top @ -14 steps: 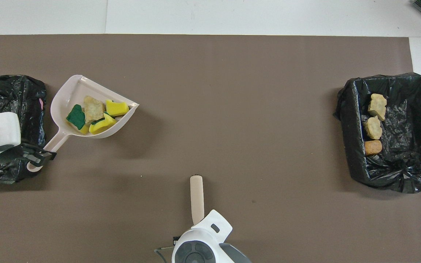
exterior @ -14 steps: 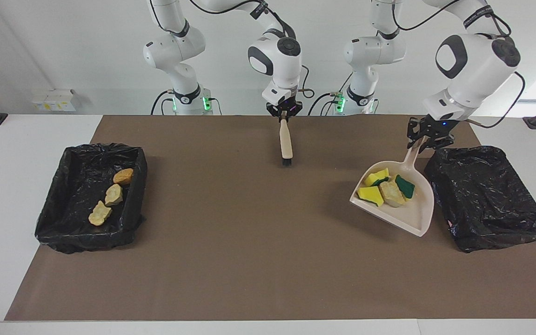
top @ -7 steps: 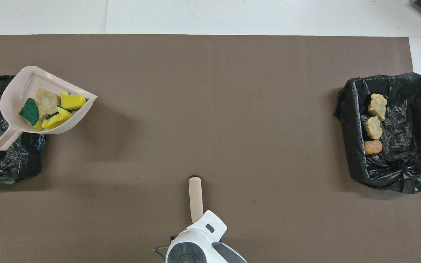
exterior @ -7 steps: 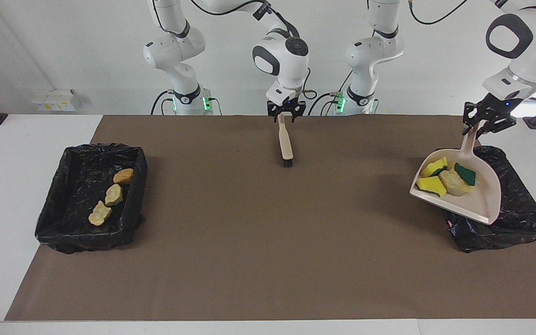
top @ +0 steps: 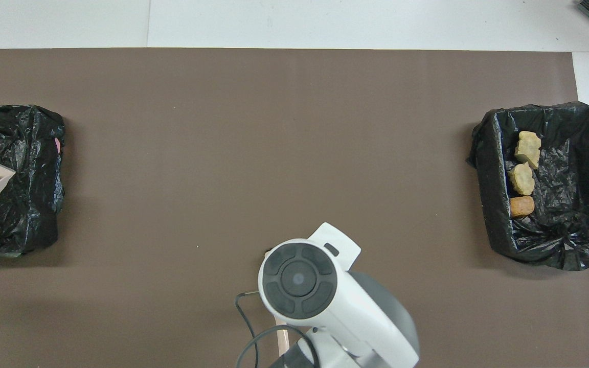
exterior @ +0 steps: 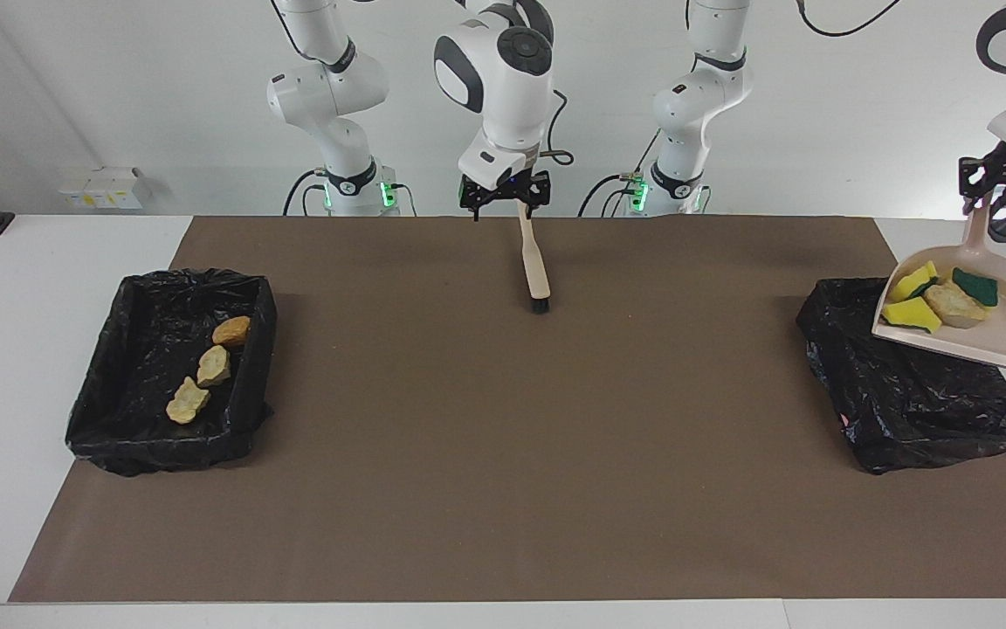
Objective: Sweep and dump trash in bin
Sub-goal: 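Tip the dustpan contents into the black bag with the left gripper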
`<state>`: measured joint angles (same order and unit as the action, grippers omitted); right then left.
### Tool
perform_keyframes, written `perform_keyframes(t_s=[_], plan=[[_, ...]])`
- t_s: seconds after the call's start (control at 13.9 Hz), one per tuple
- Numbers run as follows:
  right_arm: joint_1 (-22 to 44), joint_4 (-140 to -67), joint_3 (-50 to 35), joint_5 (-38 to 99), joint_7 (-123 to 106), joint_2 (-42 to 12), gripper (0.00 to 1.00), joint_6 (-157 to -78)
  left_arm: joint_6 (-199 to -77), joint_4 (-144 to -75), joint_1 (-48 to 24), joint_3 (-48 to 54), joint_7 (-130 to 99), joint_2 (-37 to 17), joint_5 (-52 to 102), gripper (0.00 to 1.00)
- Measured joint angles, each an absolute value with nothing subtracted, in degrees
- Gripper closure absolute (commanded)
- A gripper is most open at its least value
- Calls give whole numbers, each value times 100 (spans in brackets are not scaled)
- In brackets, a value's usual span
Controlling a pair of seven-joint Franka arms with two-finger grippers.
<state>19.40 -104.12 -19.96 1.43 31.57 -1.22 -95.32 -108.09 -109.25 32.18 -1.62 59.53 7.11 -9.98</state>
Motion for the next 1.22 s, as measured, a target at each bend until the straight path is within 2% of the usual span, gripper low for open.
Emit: perform_keyframes(t_s=[0.36,0.72,1.22], plan=[[909,-9856,-1874,-10,1240,-30,0,-9145,-11296,-10401,3185,-122,6272,177,-2282,100],[5,-9689,-1426,-21,-347,-25,0,-9057,-11844,-10353,2913,-19,6605,-128,-3399,100],[-263,-9647,-638,-21,-459,1,0,-9057,-11845,-10029,2404,9,7149,-138,-3713,100]])
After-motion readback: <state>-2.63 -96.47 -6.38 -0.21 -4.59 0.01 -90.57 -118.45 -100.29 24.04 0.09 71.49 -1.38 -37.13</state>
